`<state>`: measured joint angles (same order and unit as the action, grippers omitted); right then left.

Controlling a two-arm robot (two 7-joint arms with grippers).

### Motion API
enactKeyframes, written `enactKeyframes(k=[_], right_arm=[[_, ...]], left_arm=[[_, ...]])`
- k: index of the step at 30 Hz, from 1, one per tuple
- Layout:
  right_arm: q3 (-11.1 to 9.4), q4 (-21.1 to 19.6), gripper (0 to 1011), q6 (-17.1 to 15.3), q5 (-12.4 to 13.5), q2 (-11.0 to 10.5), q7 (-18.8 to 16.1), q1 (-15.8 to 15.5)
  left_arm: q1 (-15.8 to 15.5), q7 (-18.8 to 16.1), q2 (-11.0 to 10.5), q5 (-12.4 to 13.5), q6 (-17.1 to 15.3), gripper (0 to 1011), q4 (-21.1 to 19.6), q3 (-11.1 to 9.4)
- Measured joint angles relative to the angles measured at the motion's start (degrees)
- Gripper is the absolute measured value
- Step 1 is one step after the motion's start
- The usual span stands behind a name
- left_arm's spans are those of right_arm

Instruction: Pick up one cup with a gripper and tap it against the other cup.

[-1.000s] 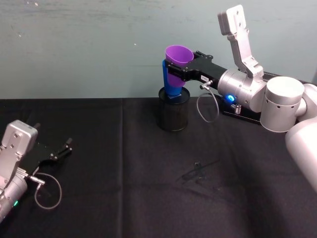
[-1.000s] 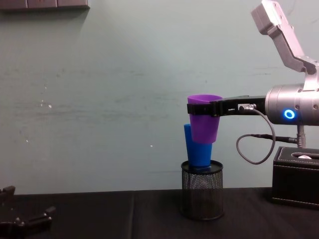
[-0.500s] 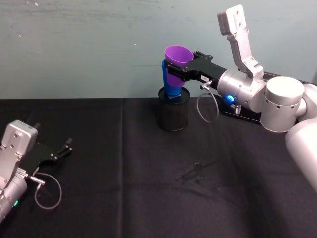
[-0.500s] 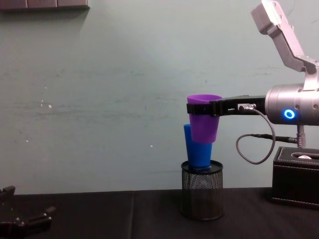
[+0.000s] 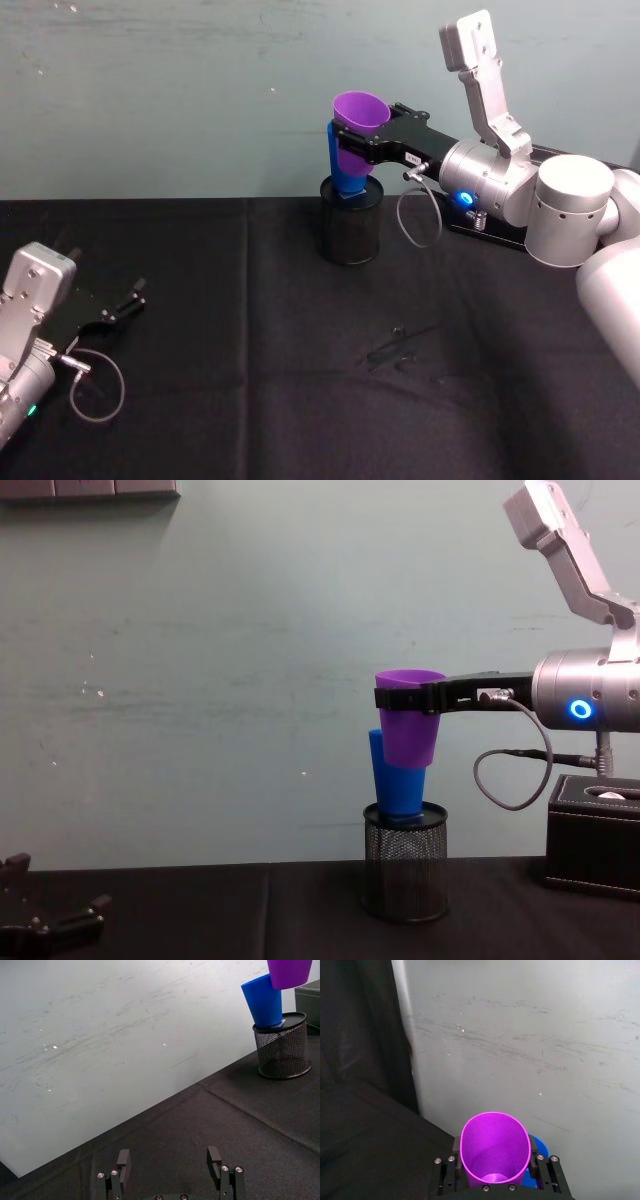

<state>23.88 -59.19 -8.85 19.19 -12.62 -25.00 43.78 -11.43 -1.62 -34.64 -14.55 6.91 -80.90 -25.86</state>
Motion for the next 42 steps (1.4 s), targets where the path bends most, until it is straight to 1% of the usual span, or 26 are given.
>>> enactKeyframes(k=[42], right_arm=[[0.0,0.0,718,0.0,0.0,0.0,0.0,0.0]], left_arm=[[0.0,0.0,0.0,0.0,0.0,1000,0.0,0.0]])
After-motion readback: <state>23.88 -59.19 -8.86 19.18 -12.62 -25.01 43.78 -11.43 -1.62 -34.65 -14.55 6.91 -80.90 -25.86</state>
